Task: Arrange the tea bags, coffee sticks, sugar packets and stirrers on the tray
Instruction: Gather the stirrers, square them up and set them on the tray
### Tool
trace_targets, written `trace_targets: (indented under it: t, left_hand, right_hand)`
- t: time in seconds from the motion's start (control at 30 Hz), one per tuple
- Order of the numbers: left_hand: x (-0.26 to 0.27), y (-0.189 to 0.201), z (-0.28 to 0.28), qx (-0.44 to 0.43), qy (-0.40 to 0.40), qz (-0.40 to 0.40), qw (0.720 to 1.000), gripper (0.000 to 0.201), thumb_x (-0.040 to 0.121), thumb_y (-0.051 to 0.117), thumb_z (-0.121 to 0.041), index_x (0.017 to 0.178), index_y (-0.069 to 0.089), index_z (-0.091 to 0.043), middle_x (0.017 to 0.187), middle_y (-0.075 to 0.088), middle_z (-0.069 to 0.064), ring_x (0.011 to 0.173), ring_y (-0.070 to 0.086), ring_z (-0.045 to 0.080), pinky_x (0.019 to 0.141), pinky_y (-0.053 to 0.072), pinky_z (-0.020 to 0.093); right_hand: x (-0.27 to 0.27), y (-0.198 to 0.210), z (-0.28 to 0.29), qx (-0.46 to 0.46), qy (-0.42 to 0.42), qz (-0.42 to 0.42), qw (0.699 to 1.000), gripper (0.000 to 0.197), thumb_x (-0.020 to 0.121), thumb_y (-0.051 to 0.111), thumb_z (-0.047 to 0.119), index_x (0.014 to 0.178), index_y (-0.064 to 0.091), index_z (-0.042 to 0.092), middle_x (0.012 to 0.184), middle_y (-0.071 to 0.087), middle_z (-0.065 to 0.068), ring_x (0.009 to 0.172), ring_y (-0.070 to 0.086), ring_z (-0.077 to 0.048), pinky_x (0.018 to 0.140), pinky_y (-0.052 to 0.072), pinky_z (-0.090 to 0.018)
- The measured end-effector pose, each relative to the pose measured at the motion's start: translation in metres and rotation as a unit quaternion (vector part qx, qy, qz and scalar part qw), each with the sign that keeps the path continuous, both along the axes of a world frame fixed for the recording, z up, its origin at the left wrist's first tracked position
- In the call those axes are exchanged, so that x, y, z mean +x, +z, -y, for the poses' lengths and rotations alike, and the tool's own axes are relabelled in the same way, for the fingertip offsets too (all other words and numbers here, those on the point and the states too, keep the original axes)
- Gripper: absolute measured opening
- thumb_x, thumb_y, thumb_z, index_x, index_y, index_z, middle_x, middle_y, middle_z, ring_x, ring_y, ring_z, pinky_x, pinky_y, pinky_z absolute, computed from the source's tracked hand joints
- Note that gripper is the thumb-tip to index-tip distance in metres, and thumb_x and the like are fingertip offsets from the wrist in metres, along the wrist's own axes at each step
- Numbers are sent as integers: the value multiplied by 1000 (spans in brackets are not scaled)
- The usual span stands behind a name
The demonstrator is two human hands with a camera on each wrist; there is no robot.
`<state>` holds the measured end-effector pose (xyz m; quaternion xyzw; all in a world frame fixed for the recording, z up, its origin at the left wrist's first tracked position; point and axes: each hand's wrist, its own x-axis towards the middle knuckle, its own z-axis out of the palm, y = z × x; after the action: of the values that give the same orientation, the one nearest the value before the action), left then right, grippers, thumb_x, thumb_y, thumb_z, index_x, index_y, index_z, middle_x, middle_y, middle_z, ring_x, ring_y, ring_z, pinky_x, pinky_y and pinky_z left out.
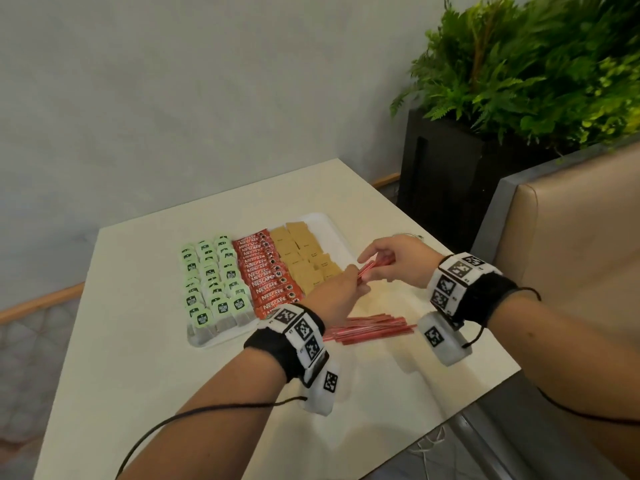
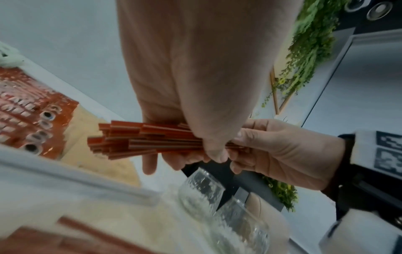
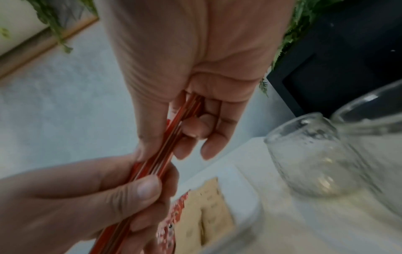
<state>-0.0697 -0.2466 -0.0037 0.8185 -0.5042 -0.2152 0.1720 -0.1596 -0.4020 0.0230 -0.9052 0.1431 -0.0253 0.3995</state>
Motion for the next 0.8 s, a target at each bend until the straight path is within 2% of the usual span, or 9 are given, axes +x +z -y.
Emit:
trace_targets:
  t: [0.1,0.17,0.23,0.3,0.37,0.47,0.6,0.73,0.8]
  left_hand:
    - [8,21,6,-37,14,-42,998,26,106,35,-36,110,40,-11,88,54,5,79,56,25,64,44,35]
    - [12,39,9,-95,61,-128,985,27,105,36,-37,113,43,-12,88,55,3,76,60,22,54,47,30]
    - [15,60,13,-182,123,-239,946,25,105,39,-34,113,45,-11,86,56,3,66,60,18,51,51,28]
    - [20,84,20,-256,180,-323,893,21,105,42,-26,107,48,-6,80,56,4,55,60,15,56,57,30]
    - [27,107,25,-311,217,-384,842,20,104,45,-23,99,52,-5,73,56,4,50,59,15,56,56,33]
    - [34,135,30,-351,235,-460,781,27,103,46,-19,82,55,-6,62,54,5,47,57,15,49,53,28]
    - [36,157,33,-359,248,-530,727,32,104,45,-16,75,53,-5,54,50,4,43,52,15,43,50,24]
    - [36,171,39,-367,259,-555,700,28,103,44,-10,78,54,-4,53,49,4,41,49,14,40,46,23]
    - [37,174,41,-369,255,-563,694,27,101,47,-9,76,54,-3,53,50,4,39,49,14,40,46,22]
  right_hand:
    - [8,28,7,-25,-15,37,999,46,70,84,35,112,65,30,85,70,6,78,67,-8,76,55,-24]
    - [13,43,10,-19,-48,100,994,67,67,86,37,127,56,34,101,65,12,85,64,-5,81,53,-24]
    - [17,59,10,8,-63,152,986,90,62,85,44,140,41,38,117,55,18,95,60,-5,83,51,-23]
    - [17,74,4,28,-41,176,983,101,57,84,49,144,34,39,124,52,21,103,58,-3,88,49,-23]
    - [17,87,-4,48,4,183,982,99,54,85,47,142,39,38,124,58,17,102,62,-4,93,51,-29]
    - [14,103,-13,73,53,204,975,87,49,89,39,129,55,39,116,66,11,90,69,-12,94,52,-42]
    - [16,116,-14,37,63,231,970,86,47,88,43,127,55,41,110,67,11,84,69,-12,88,55,-36]
    - [24,122,-10,23,20,285,958,68,57,90,35,118,61,40,86,70,12,70,65,-7,78,54,-31]
    - [27,124,-10,18,12,290,957,71,57,91,33,119,58,40,97,68,13,69,63,-6,77,54,-29]
